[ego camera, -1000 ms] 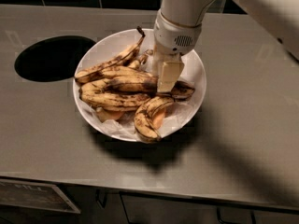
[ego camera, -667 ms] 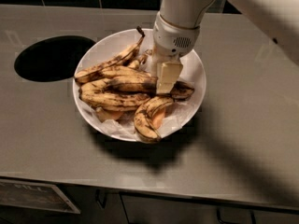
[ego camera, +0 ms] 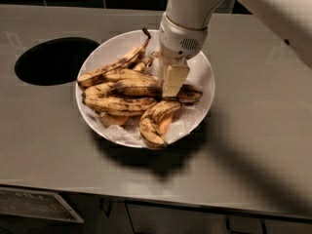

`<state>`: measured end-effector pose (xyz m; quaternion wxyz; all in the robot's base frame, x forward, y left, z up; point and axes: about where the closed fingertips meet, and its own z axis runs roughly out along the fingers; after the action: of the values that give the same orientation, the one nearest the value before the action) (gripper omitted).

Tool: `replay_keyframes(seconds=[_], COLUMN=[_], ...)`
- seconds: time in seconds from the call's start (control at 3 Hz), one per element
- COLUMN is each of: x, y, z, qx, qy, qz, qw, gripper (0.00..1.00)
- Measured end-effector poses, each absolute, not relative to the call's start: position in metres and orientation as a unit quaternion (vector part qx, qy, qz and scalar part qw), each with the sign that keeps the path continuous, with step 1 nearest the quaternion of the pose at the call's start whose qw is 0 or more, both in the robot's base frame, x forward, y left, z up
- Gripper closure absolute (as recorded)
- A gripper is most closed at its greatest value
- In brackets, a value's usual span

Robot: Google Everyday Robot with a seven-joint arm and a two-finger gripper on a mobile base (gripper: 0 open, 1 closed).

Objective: Pick banana from white bowl

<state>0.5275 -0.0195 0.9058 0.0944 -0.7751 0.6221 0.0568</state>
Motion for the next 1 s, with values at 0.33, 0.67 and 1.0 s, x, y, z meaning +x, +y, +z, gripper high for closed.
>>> replay_keyframes(seconds=[0.33, 0.67, 1.0], x=[0.527, 0.527, 0.518], y=[-0.019, -0.016, -0.008], z=[0.906, 0.913, 0.937], qx=[-0.775, -0.776, -0.781], qy=[0.622, 0.62, 0.609], qz=[0.057, 0.048, 0.027], qw=[0.094, 0.109, 0.133], gripper=[1.0, 1.0, 1.0])
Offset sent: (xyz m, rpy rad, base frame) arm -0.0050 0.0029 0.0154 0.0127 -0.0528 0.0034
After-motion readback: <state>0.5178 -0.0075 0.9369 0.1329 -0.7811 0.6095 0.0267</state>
